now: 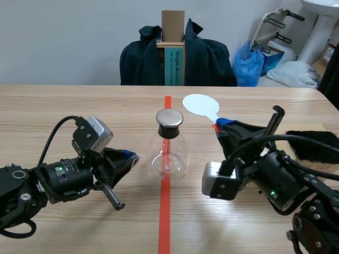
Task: Do the electroscope experiment.
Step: 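Move the plate toward and away from the electroscope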
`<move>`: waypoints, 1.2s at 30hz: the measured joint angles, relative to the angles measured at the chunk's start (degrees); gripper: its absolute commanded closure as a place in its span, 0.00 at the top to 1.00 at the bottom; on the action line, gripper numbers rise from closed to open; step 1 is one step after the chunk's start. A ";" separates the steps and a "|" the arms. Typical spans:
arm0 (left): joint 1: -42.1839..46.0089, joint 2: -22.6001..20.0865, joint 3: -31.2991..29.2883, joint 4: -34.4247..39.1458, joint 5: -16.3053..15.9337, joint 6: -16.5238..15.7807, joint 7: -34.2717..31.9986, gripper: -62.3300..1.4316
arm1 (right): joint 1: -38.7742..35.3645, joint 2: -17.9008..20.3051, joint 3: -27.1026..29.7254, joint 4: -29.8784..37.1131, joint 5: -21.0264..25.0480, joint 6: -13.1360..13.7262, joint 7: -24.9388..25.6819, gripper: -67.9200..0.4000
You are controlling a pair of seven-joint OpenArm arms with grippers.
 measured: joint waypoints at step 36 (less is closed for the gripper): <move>0.00 0.00 0.00 0.00 0.00 0.00 0.00 0.07 | 0.00 0.00 0.00 0.00 0.00 -0.02 5.33 0.02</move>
